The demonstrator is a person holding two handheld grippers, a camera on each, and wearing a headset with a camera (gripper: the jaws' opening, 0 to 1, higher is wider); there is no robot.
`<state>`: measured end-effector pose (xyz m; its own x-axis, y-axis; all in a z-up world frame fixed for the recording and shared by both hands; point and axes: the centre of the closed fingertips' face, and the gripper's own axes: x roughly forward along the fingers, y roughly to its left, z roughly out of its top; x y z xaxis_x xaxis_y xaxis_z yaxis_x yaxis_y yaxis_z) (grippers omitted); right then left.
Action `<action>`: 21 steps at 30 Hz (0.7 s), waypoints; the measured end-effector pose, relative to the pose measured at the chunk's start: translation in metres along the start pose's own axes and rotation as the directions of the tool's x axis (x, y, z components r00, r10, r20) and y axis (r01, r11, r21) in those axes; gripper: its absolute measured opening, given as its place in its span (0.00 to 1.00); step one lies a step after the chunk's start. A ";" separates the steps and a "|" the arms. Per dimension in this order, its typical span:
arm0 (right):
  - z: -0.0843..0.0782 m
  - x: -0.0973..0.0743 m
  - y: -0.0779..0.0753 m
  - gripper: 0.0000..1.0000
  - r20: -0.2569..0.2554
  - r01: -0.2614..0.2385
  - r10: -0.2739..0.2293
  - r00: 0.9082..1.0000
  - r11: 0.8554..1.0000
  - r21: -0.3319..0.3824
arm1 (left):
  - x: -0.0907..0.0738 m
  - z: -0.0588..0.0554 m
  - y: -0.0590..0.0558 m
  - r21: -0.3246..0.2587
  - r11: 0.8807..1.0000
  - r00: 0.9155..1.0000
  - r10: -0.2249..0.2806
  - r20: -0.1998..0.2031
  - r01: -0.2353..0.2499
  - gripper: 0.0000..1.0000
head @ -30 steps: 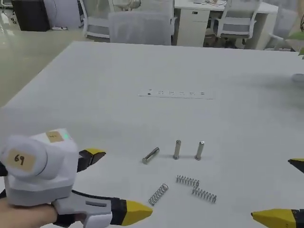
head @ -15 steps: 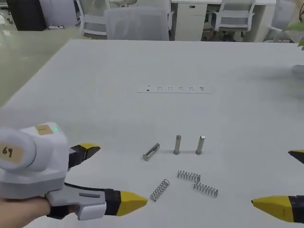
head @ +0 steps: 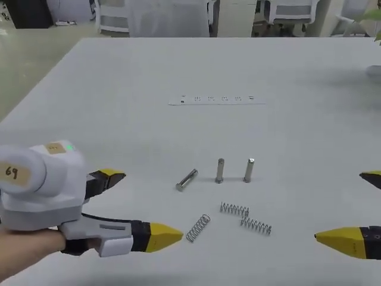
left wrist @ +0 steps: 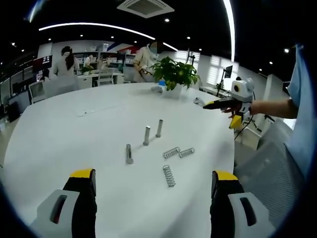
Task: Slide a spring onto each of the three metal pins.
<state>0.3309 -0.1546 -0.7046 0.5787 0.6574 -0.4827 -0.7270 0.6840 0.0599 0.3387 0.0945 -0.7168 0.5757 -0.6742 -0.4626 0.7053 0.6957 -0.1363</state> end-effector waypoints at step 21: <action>0.002 0.008 -0.012 1.00 -0.009 -0.035 0.035 0.999 0.999 -0.005 | 0.032 0.009 0.015 -0.001 1.000 0.998 0.010 -0.068 -0.010 0.86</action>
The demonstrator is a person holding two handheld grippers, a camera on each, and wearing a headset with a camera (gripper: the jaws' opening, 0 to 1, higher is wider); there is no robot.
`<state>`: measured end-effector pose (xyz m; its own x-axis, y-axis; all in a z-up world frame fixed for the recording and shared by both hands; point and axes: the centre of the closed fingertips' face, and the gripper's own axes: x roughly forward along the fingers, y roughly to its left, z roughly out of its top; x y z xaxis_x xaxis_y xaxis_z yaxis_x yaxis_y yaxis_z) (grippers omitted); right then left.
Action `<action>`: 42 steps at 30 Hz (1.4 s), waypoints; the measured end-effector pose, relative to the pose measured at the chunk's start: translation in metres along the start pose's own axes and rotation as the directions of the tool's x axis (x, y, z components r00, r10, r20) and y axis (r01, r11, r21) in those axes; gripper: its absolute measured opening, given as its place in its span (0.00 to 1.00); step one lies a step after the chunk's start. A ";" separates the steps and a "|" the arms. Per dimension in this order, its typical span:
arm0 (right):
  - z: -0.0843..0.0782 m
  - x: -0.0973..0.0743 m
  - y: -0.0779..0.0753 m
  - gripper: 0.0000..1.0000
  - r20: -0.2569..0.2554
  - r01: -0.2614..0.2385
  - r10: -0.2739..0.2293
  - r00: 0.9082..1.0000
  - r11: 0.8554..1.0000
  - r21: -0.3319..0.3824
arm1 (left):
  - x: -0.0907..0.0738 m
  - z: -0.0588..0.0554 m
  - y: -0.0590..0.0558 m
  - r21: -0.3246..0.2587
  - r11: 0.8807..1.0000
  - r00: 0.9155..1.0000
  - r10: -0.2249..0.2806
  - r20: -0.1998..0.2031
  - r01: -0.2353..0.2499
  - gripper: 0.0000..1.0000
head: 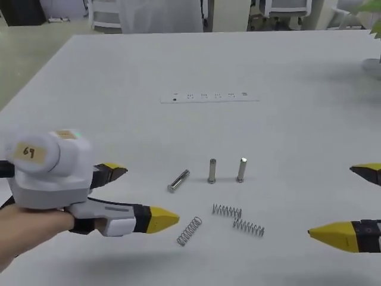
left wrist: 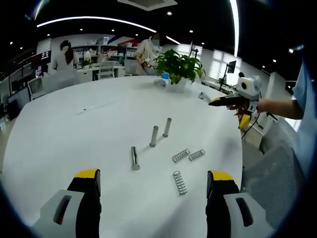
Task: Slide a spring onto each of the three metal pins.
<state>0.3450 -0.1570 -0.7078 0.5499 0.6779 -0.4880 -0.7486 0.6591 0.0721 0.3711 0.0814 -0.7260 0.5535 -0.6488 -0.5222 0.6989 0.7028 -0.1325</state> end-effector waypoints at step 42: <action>-0.017 0.002 0.003 1.00 0.011 -0.008 0.007 1.000 0.998 0.055 | 0.053 0.007 0.021 -0.038 0.998 0.966 -0.055 -0.254 0.047 0.74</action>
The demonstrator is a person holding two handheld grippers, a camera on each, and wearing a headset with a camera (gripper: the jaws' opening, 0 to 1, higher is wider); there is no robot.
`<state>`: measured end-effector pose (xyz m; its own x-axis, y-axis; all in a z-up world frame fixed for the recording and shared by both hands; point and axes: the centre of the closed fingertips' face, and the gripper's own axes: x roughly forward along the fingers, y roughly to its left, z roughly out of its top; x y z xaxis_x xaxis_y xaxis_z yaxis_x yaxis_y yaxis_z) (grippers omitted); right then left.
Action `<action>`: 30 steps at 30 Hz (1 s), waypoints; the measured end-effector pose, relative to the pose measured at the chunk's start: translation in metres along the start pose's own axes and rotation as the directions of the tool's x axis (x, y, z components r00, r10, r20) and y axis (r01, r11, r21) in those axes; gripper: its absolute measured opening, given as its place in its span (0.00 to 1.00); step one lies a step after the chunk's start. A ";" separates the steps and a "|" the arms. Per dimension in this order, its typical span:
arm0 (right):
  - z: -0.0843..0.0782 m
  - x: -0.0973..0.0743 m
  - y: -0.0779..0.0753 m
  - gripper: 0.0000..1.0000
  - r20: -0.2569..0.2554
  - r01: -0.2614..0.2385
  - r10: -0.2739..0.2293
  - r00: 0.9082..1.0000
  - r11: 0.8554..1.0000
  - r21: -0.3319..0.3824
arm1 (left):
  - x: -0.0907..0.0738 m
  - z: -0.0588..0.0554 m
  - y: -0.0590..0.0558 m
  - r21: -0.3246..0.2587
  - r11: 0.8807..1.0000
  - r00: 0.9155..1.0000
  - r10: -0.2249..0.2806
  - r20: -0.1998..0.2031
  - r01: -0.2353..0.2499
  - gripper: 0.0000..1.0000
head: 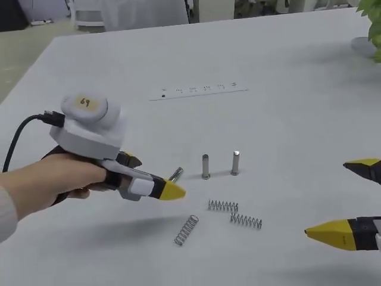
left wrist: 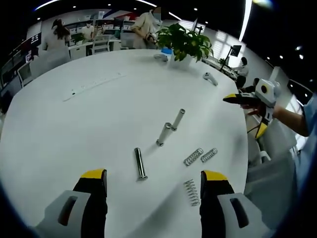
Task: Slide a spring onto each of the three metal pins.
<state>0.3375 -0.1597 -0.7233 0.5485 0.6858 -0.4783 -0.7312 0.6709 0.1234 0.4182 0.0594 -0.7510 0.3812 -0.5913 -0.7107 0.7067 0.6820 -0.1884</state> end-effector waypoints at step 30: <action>-0.012 -0.004 -0.004 1.00 0.006 0.021 -0.021 1.000 0.999 0.040 | 0.030 0.007 0.009 -0.010 1.000 0.993 -0.005 -0.118 0.004 0.58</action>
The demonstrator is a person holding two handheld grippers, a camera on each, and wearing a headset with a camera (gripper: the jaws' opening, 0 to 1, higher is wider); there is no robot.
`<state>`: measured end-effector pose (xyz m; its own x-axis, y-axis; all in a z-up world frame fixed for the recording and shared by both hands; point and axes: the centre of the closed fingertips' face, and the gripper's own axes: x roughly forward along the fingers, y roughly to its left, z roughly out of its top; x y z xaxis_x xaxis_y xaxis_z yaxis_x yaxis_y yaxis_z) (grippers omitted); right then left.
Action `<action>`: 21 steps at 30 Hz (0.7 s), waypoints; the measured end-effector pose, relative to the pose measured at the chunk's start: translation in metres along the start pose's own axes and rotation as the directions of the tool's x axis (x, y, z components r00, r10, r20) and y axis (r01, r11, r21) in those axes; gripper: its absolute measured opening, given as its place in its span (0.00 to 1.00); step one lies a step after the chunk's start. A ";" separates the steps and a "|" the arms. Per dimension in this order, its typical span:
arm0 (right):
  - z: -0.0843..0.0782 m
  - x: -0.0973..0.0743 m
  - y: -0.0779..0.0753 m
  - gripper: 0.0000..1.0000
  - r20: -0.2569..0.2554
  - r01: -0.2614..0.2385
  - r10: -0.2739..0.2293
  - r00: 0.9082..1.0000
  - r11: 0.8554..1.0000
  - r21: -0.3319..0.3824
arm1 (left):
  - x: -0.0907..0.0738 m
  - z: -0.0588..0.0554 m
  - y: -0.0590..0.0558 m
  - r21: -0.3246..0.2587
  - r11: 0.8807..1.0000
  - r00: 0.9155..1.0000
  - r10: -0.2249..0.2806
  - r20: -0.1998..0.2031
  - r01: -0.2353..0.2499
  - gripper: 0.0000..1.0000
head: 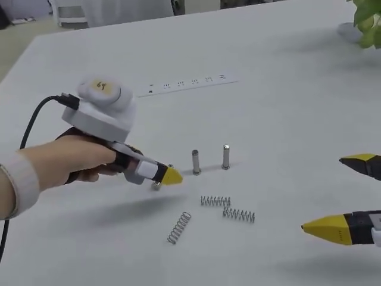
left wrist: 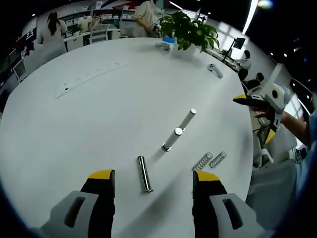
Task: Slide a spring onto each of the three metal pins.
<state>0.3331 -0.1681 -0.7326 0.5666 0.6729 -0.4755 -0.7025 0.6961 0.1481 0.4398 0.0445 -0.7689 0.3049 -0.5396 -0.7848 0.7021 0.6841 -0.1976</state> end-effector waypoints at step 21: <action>-0.005 0.000 0.001 0.99 -0.003 -0.002 0.002 1.000 1.000 0.015 | 0.016 0.000 0.011 -0.057 0.998 0.997 0.016 -0.071 -0.020 0.35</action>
<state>0.3304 -0.1687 -0.7370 0.5639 0.6733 -0.4782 -0.6970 0.6986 0.1618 0.4525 0.0436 -0.7842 0.2696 -0.4929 -0.8273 0.6581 0.7215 -0.2154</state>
